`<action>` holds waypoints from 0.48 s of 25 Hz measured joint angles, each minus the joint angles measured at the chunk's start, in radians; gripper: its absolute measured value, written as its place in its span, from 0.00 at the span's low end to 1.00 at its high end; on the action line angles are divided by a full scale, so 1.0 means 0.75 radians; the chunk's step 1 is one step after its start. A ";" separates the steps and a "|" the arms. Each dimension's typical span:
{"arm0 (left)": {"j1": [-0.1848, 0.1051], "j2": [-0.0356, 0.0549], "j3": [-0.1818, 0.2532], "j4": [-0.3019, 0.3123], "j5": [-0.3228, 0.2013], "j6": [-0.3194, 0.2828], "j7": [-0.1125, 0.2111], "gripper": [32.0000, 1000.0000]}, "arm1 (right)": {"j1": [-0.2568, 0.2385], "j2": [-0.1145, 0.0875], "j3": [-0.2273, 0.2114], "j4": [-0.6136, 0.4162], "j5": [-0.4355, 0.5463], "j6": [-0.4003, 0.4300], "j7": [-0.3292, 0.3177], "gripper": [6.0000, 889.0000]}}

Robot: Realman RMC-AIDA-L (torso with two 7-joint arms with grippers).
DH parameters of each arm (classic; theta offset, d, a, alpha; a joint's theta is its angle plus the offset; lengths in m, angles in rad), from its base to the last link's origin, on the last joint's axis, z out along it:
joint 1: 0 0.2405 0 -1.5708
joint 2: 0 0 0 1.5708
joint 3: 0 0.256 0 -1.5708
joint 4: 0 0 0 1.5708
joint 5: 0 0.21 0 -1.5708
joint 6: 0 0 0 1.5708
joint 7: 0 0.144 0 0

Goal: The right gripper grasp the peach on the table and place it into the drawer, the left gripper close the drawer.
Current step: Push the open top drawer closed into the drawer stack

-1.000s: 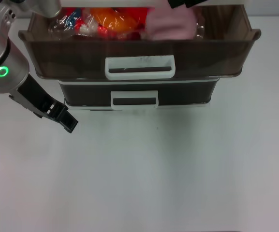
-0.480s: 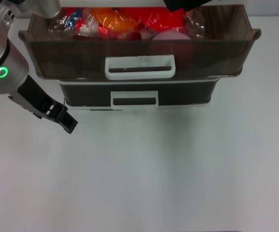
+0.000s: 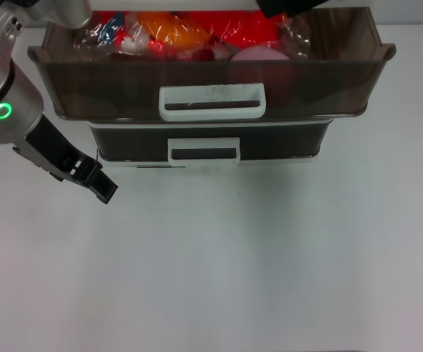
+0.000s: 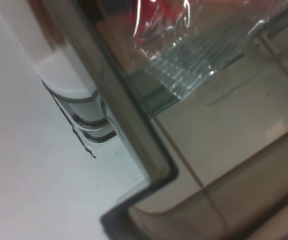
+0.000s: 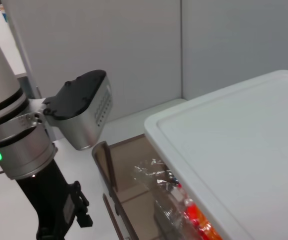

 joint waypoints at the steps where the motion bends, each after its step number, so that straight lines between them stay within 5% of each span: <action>1: 0.000 0.000 0.000 0.001 0.000 0.000 0.000 0.81 | -0.011 -0.006 0.001 -0.034 0.000 0.013 0.025 0.88; 9: 0.015 -0.001 0.000 0.003 0.000 -0.001 0.001 0.81 | -0.247 -0.133 -0.006 -0.412 0.000 0.054 0.241 0.88; 12: 0.024 -0.001 -0.002 0.004 0.000 -0.001 0.003 0.81 | -0.335 -0.154 -0.006 -0.446 -0.013 0.056 0.267 0.88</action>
